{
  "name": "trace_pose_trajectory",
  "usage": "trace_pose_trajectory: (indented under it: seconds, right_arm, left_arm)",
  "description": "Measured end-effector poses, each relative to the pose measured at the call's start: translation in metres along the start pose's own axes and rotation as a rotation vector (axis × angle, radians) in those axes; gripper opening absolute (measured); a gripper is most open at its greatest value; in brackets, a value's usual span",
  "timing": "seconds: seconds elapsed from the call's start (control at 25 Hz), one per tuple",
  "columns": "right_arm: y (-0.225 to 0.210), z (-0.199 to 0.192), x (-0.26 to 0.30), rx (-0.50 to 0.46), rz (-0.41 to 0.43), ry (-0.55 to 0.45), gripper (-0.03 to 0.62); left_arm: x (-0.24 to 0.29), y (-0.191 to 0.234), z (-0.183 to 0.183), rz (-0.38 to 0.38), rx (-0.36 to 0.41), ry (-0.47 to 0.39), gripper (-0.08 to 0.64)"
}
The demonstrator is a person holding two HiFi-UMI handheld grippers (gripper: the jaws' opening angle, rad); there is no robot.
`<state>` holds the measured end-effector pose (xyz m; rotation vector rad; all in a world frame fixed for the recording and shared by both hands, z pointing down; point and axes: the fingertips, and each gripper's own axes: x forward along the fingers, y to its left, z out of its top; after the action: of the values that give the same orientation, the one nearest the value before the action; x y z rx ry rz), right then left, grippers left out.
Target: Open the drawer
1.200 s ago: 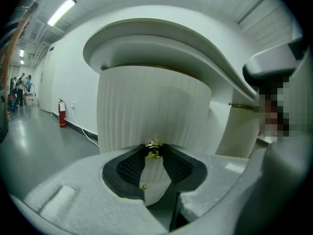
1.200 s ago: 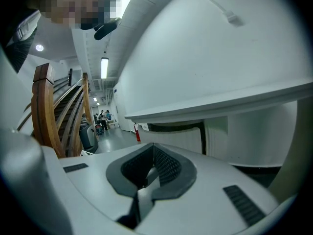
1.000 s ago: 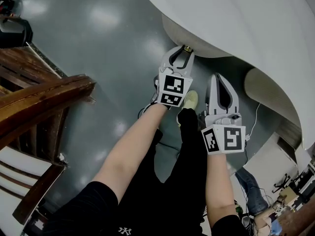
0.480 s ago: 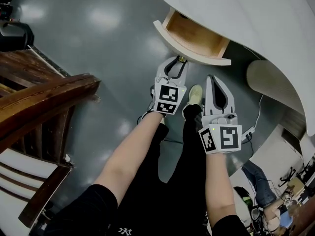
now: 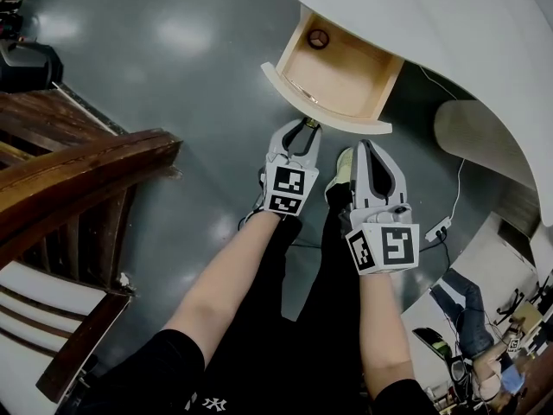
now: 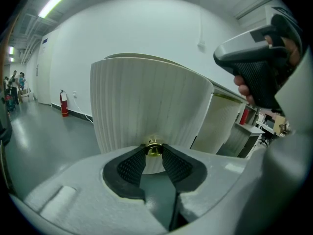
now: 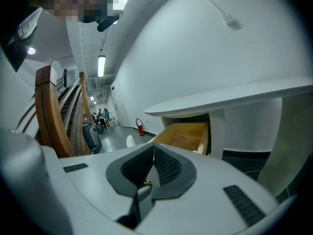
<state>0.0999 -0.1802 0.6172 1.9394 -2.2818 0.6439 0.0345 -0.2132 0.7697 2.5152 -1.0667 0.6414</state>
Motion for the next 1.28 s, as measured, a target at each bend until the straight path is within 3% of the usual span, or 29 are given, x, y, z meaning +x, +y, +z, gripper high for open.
trace_pose_trajectory:
  seconds: [0.68, 0.88, 1.28]
  right_arm:
    - [0.017, 0.015, -0.031, -0.010, -0.005, 0.006, 0.015]
    - [0.026, 0.036, -0.042, -0.022, -0.004, 0.003, 0.015]
    - [0.050, 0.084, -0.071, -0.021, -0.008, -0.005, 0.015]
  left_arm:
    - [-0.038, -0.003, 0.001, 0.032, -0.021, 0.038, 0.112]
    - [-0.071, -0.016, 0.032, 0.016, -0.017, 0.018, 0.063]
    - [-0.143, -0.041, 0.115, -0.023, 0.014, -0.033, 0.039]
